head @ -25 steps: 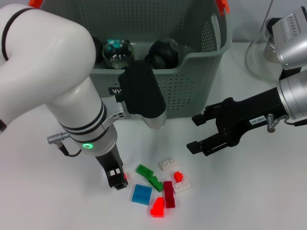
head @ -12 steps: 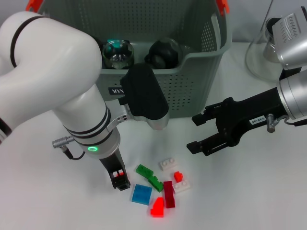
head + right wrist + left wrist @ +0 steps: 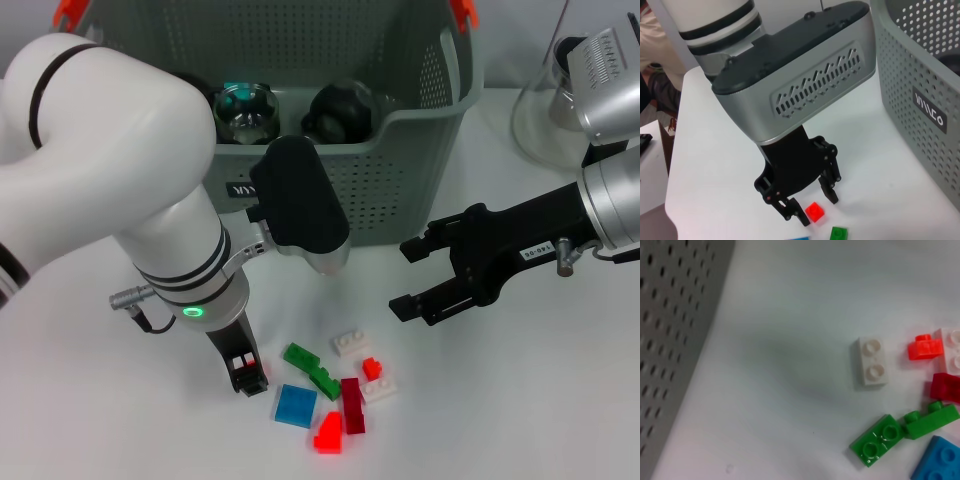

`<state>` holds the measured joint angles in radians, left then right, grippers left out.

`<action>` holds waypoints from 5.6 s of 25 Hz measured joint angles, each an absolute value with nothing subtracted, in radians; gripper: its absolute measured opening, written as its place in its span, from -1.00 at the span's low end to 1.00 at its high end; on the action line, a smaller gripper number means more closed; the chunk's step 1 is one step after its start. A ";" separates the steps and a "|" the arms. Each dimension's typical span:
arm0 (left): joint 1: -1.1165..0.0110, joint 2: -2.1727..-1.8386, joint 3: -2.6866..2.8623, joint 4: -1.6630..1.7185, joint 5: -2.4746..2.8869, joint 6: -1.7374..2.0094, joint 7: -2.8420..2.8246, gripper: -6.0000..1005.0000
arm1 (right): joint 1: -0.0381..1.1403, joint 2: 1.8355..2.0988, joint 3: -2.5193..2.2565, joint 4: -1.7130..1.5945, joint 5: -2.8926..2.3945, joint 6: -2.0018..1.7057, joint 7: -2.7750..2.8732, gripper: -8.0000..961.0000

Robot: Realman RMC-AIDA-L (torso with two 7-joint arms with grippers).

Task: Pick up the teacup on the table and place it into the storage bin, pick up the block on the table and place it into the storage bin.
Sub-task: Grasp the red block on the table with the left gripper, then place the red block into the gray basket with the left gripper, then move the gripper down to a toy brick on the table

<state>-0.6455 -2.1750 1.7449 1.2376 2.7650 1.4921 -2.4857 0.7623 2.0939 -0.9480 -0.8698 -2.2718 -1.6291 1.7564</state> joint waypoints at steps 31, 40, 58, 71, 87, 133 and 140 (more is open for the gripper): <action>-0.652 -2.175 1.758 1.225 2.761 1.497 -2.487 -0.63 | 0.761 2.094 -0.948 -0.870 -2.272 -1.621 1.755 0.84; -0.647 -2.173 1.749 1.265 2.761 1.535 -2.487 -0.63 | 0.757 2.094 -0.948 -0.870 -2.272 -1.621 1.755 0.84; -0.594 -2.167 1.207 1.767 2.427 1.737 -2.406 -0.63 | 0.752 2.093 -0.946 -0.870 -2.272 -1.623 1.752 0.84; -0.790 -2.056 0.951 1.321 2.420 1.390 -2.355 -0.48 | 0.755 2.092 -0.951 -0.870 -2.272 -1.632 1.752 0.84; -0.743 -2.062 0.908 1.298 2.402 1.292 -2.343 -0.12 | 0.759 2.088 -0.947 -0.872 -2.273 -1.641 1.752 0.84; -0.239 -2.174 0.874 1.136 1.825 1.933 -1.492 0.89 | 0.946 2.110 -1.565 -0.860 -2.375 -1.363 1.956 0.84; -0.245 -2.171 0.865 1.122 1.830 1.939 -1.472 0.89 | 0.944 2.110 -1.650 -0.855 -2.325 -1.289 1.989 0.84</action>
